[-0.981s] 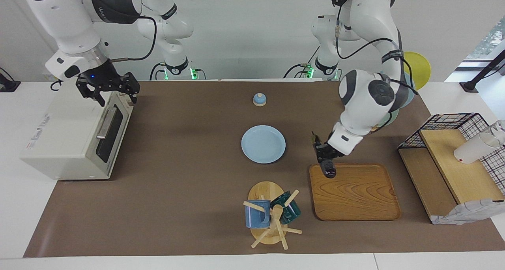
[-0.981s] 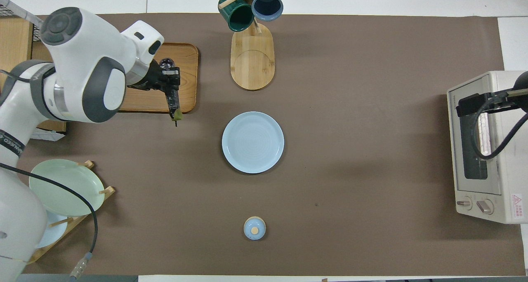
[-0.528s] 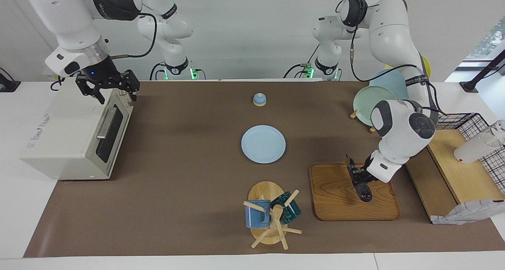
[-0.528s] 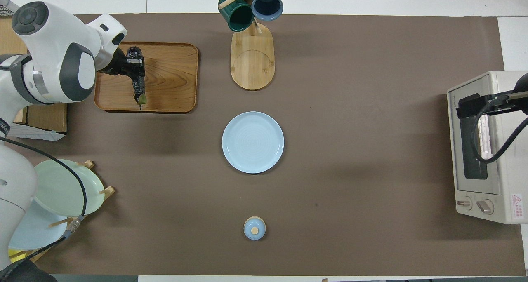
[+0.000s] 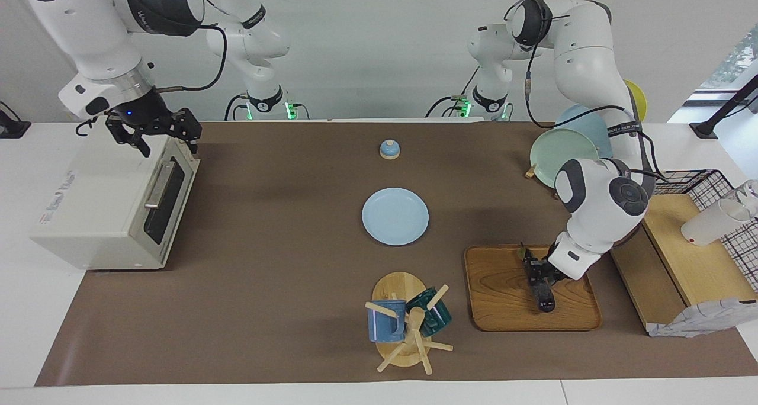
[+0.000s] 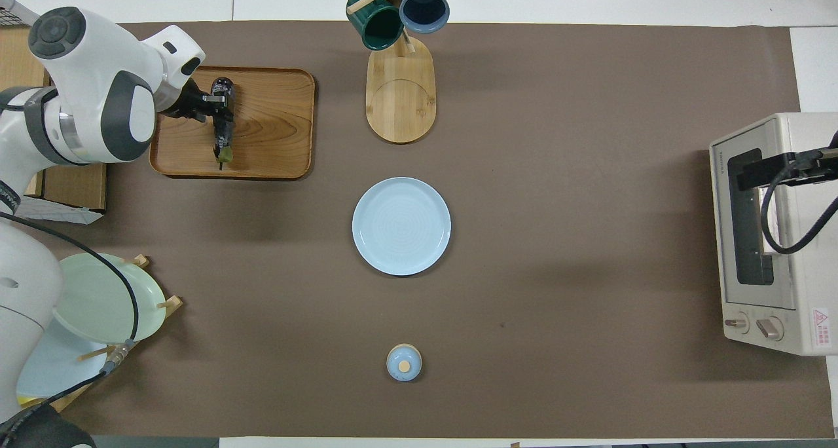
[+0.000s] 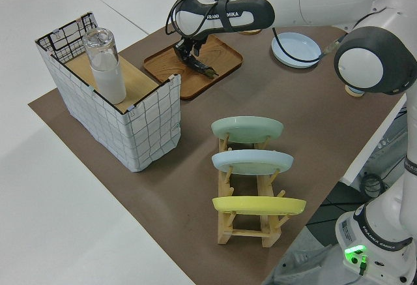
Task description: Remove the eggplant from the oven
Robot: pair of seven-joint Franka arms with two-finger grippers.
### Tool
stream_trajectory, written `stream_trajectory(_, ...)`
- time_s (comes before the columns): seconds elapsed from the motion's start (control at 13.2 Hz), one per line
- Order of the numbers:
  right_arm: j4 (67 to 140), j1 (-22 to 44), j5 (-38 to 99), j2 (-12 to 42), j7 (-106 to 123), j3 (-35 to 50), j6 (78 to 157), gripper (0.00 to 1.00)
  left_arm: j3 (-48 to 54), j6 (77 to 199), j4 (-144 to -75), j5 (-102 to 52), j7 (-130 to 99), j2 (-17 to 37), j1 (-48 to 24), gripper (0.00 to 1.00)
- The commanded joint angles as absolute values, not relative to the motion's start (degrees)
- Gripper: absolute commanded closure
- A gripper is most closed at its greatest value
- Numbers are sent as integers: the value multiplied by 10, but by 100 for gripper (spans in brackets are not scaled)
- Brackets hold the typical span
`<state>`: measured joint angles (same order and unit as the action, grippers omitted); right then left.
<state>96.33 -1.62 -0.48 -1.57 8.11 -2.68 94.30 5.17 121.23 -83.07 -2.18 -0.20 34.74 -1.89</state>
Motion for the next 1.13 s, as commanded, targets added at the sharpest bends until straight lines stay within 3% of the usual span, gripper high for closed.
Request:
stream_trajectory(0.0,973,-20,-9,-22,75,-23,945,0,54,1144,-822,-13,2,290,-6,0)
stream_trajectory(0.45,974,-18,-9,-22,75,-23,944,0,49,926,-835,-10,-8,119,-3,0)
stream_trajectory(0.75,974,-19,-9,-22,75,-23,944,0,50,878,-925,-10,-46,-1,-6,0)
stream_trajectory(1.06,973,-19,-9,-22,75,-23,944,0,50,907,-1031,-11,-64,-54,-26,0)
